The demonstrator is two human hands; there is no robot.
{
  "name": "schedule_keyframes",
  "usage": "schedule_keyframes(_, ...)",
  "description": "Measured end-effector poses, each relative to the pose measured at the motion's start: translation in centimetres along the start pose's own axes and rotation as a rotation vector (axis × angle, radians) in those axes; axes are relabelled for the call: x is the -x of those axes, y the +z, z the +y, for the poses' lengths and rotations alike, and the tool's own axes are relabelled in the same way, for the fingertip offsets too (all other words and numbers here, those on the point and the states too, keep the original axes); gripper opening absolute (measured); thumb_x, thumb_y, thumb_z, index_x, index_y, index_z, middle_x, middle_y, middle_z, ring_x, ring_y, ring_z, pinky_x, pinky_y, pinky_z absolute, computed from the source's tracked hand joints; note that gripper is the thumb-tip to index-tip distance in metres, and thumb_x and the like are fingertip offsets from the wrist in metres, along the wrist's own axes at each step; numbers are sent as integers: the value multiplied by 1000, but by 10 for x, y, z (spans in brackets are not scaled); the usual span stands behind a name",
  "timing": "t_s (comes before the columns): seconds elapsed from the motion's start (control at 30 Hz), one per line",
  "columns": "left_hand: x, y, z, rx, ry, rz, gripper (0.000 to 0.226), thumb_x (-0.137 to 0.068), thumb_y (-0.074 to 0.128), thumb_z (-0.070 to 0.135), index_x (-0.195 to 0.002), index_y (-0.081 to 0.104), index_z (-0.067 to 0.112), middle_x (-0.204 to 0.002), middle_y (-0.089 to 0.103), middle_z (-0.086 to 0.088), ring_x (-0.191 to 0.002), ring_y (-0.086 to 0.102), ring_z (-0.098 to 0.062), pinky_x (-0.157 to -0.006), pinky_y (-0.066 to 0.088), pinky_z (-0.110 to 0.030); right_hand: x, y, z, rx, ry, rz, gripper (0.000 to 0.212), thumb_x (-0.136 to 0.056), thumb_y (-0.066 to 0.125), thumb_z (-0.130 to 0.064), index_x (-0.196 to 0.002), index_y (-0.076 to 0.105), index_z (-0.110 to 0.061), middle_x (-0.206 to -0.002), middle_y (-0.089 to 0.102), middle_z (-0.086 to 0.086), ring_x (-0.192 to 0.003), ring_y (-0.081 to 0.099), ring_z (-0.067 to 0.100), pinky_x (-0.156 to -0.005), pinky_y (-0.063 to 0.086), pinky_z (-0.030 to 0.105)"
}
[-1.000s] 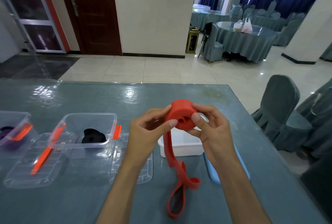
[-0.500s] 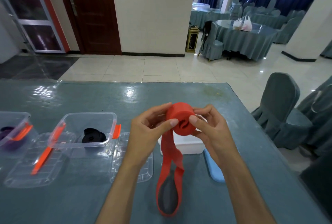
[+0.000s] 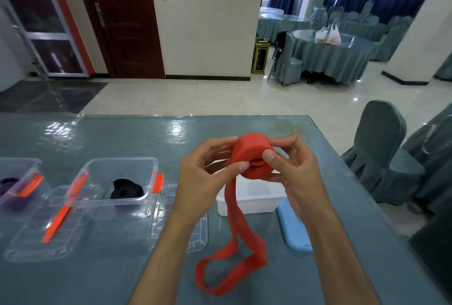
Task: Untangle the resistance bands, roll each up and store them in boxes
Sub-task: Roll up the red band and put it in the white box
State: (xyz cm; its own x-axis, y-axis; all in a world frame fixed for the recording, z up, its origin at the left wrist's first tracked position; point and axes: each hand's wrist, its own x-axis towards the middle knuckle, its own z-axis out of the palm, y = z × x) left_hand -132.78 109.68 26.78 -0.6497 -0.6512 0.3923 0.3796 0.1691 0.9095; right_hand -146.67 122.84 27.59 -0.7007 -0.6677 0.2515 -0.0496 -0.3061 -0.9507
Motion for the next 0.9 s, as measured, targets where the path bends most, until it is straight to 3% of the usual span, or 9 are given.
schedule_keyframes(0.1, -1, 9, 6, 57, -10, 44, 36, -75, 92, 13, -108, 78, 19, -109, 80, -4, -107, 77, -22, -90, 63, -33, -4, -2, -16, 56, -44, 21, 35, -73, 89, -38, -96, 67, -22, -104, 76, -2, -98, 78, 27, -65, 66, 52)
schedule_keyframes(0.23, -10, 15, 20, 149, -49, 46, 32, -72, 90, 18, -102, 83, 21, -108, 81, -5, -103, 78, -18, -85, 60, -23, -4, 3, -26, -42, -78, 14, 38, -78, 89, -33, -112, 72, -24, -115, 72, 10, -107, 75, 33, -70, 66, 53)
schedule_keyframes(0.37, -19, 15, 37, 80, -34, 10, 36, -68, 97, 24, -101, 82, 29, -101, 82, -2, -94, 79, -17, -80, 62, -25, 0, 6, -29, -184, -4, -7, 27, -72, 86, -33, -94, 73, -23, -114, 71, 15, -102, 74, 30, -68, 65, 48)
schedule_keyframes(0.43, -19, 20, 43, 50, -27, 21, 40, -68, 98, 27, -103, 80, 30, -102, 82, 1, -95, 78, -17, -81, 63, -28, 2, 7, -32, -173, -7, 31, 36, -66, 94, -40, -87, 69, -26, -111, 71, 15, -101, 73, 31, -69, 65, 50)
schedule_keyframes(0.53, -16, 29, 45, 99, -15, 3, 34, -74, 93, 20, -105, 80, 21, -107, 81, -2, -103, 78, -20, -87, 63, -31, 5, 6, -42, -129, -94, 114, 51, -61, 97, -53, -93, 70, -25, -114, 74, 16, -105, 75, 32, -69, 65, 47)
schedule_keyframes(0.63, -13, 33, 45, 98, -2, -48, 37, -78, 89, 17, -114, 81, 20, -116, 80, -2, -113, 75, -21, -100, 59, -36, 6, 4, -48, -187, -151, 139, 37, -75, 87, -43, -103, 73, -24, -112, 76, 8, -102, 75, 26, -68, 64, 40)
schedule_keyframes(0.77, -12, 28, 43, 155, -74, -80, 43, -71, 91, 16, -113, 82, 20, -108, 82, -6, -104, 78, -23, -88, 61, -27, 10, 3, -39, -174, -140, 103, 31, -86, 82, -34, -110, 72, -18, -121, 72, 17, -107, 75, 31, -73, 65, 45)
schedule_keyframes(0.9, -6, 22, 30, 178, -126, 92, 41, -60, 95, 19, -98, 81, 15, -100, 81, -14, -94, 78, -27, -83, 61, -29, 13, -2, -23, 46, -133, 85, 21, -85, 81, -35, -102, 72, -28, -108, 78, 7, -104, 77, 28, -79, 66, 42)
